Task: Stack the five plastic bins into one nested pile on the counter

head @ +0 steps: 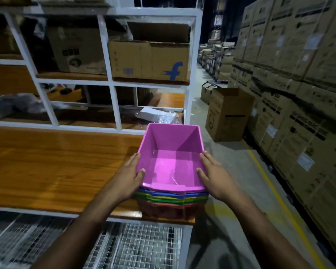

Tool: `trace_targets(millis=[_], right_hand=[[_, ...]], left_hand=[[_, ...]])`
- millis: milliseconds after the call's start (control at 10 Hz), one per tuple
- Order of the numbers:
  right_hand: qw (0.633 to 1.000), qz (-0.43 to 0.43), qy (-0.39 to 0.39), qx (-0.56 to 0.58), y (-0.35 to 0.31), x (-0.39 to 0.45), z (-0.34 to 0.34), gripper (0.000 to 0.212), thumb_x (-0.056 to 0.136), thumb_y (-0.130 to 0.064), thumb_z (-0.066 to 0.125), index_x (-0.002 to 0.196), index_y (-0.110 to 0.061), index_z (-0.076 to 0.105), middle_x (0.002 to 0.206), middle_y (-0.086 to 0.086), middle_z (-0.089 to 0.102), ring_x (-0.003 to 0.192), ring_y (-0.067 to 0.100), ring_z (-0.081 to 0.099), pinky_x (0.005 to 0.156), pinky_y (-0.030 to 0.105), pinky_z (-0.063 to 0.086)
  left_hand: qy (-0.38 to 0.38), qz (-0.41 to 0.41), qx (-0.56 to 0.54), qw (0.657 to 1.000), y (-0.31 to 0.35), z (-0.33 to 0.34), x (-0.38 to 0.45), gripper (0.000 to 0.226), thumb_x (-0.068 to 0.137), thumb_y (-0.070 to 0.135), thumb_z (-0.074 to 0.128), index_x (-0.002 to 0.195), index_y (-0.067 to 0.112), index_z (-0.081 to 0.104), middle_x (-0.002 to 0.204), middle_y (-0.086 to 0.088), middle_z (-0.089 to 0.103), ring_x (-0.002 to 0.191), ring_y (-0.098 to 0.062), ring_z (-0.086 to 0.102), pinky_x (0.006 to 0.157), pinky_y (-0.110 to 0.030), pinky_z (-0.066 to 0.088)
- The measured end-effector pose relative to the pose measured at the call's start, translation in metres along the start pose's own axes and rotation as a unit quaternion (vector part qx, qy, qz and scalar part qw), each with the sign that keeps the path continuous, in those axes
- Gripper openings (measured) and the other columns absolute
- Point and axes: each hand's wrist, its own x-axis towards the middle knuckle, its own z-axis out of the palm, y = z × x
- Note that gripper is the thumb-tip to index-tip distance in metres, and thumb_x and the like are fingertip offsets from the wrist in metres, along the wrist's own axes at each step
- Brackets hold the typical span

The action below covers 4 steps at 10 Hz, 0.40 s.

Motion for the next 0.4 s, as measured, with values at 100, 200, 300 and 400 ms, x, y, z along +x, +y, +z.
trace_targets(millis=[100,200,300,400], right_hand=[[0.999,-0.012,0.023,-0.042,-0.003,-0.005,-0.002,0.065,0.101,-0.046,0.039,0.156,-0.018,0.023,0.165,0.003,0.019,0.151,0.018,0.016,0.121,0.04,0.022],[0.993,-0.053,0.012,-0.102,-0.018,-0.014,-0.003,0.065,0.101,-0.052,0.034,0.156,-0.02,0.022,0.165,0.002,0.019,0.152,0.016,0.015,0.122,0.046,0.018],[0.988,-0.079,0.018,-0.131,-0.041,-0.026,0.006,0.071,0.097,-0.057,0.013,0.155,-0.018,0.027,0.164,0.004,0.024,0.152,0.018,0.017,0.123,0.049,0.011],[0.987,-0.077,0.014,-0.141,-0.069,-0.03,0.017,0.081,0.089,-0.061,0.003,0.154,-0.018,0.028,0.164,0.005,0.024,0.152,0.02,0.016,0.123,0.052,0.006]], left_hand=[[0.039,0.003,0.013,0.999,0.002,0.001,-0.008,0.061,0.098,0.035,0.04,0.151,0.007,0.026,0.159,-0.011,0.026,0.145,-0.021,0.025,0.113,-0.02,0.012],[0.049,0.032,0.048,0.997,-0.001,0.002,-0.022,0.061,0.099,0.043,0.036,0.152,0.015,0.025,0.16,-0.004,0.025,0.146,-0.016,0.02,0.117,-0.024,0.011],[0.054,0.053,0.068,0.995,-0.004,-0.001,-0.04,0.064,0.098,0.051,0.031,0.153,0.022,0.017,0.162,0.003,0.017,0.148,-0.011,0.012,0.118,-0.027,0.01],[0.071,0.056,0.123,0.988,-0.017,-0.015,-0.052,0.066,0.097,0.055,0.028,0.154,0.028,0.011,0.163,0.009,0.008,0.149,-0.008,0.003,0.119,-0.036,0.018]])
